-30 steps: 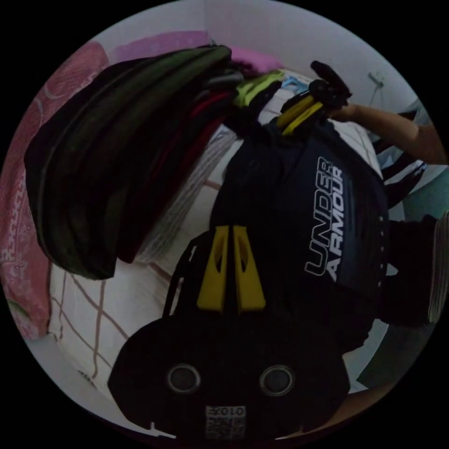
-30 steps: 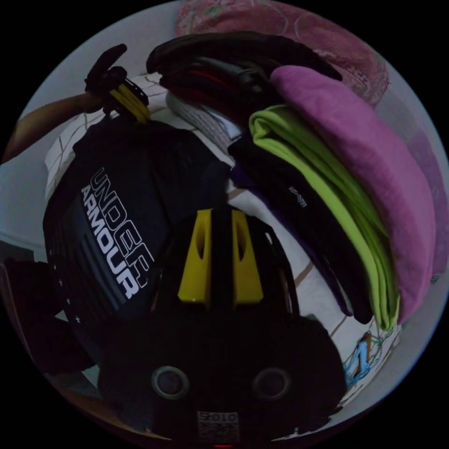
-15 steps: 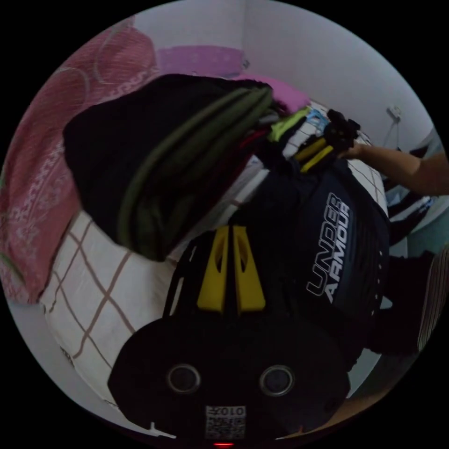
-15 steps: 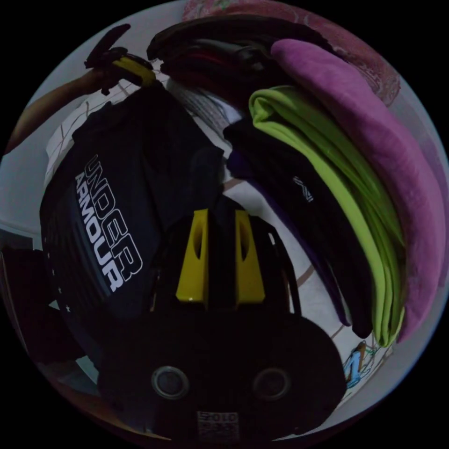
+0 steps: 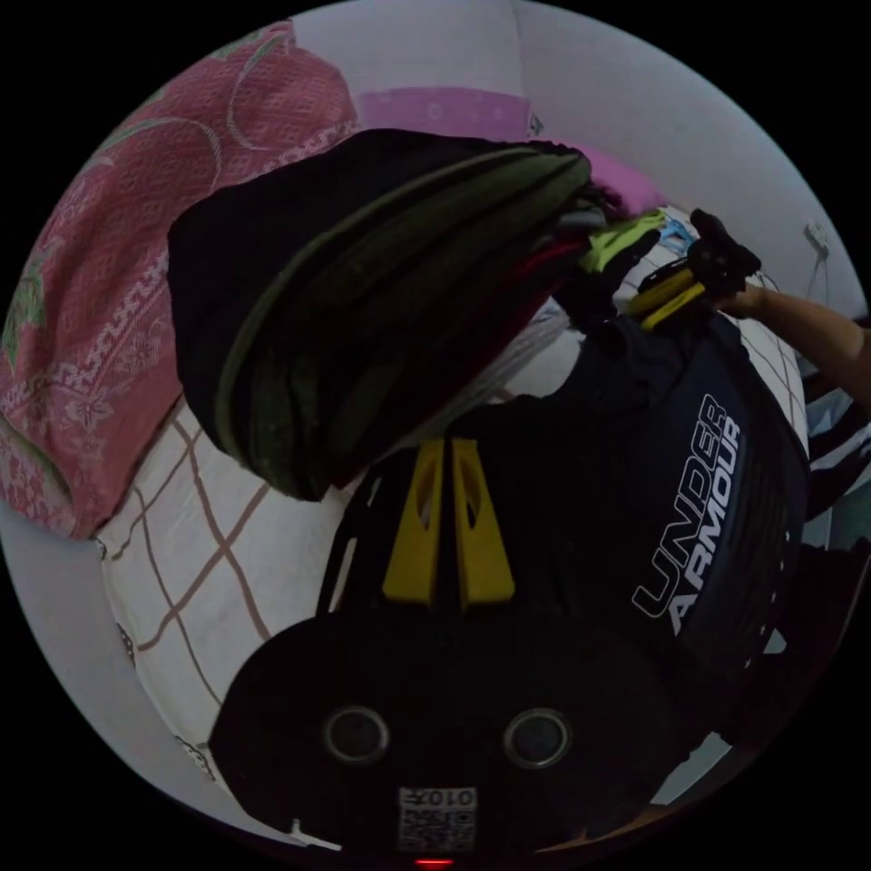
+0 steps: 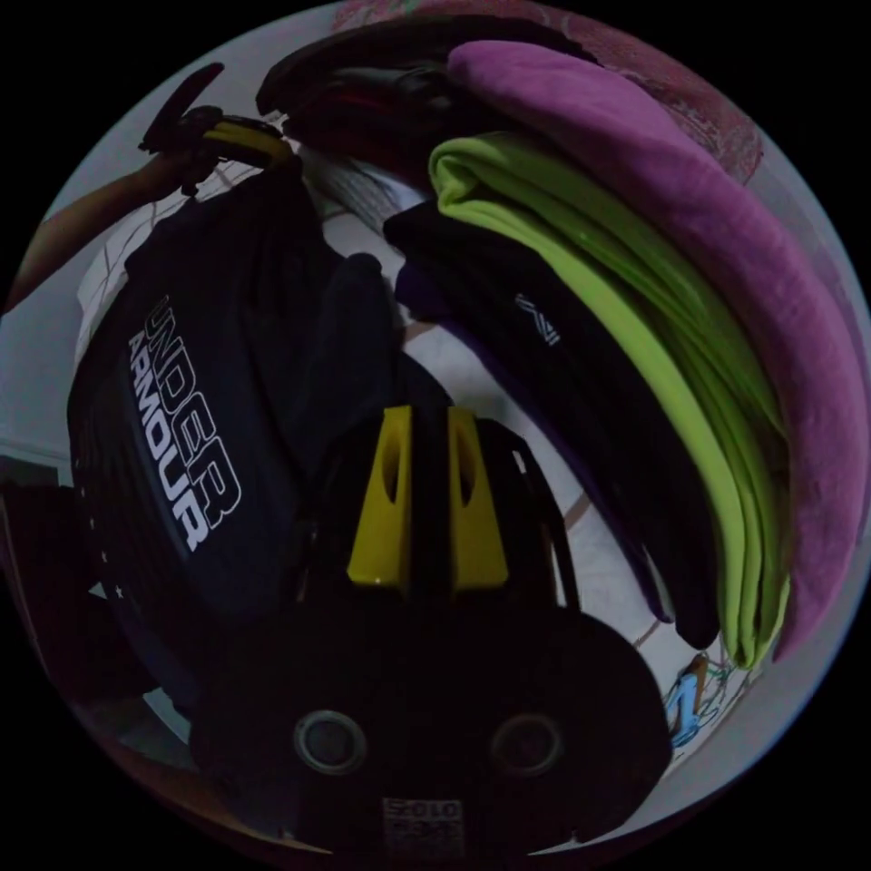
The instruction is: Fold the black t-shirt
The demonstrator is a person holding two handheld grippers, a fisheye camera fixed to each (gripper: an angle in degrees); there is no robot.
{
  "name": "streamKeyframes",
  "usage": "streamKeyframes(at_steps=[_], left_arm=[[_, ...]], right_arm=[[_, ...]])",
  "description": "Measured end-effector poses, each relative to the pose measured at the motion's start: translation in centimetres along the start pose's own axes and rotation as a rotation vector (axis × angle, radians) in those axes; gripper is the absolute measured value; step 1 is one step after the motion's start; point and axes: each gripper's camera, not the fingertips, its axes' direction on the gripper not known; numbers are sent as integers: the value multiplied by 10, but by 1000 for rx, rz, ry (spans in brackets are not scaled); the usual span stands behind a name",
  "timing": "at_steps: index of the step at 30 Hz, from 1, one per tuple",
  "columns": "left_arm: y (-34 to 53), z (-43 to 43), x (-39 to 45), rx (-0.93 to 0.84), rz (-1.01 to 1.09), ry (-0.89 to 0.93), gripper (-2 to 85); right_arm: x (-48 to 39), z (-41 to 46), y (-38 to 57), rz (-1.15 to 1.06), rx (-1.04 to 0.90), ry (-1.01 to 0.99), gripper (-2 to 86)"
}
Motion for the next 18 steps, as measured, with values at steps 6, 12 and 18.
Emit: streamKeyframes(at_steps=[6, 12, 18], left_arm=[[9, -4, 1, 8, -15, -39, 1], [15, 18, 17, -81, -38, -102, 2], [27, 10, 33, -97, -46, -200, 14]], right_arm=[[0, 4, -26, 106, -25, 205, 29], [-3, 40, -53, 205, -127, 277, 28], [-18, 45, -72, 275, -54, 324, 33]])
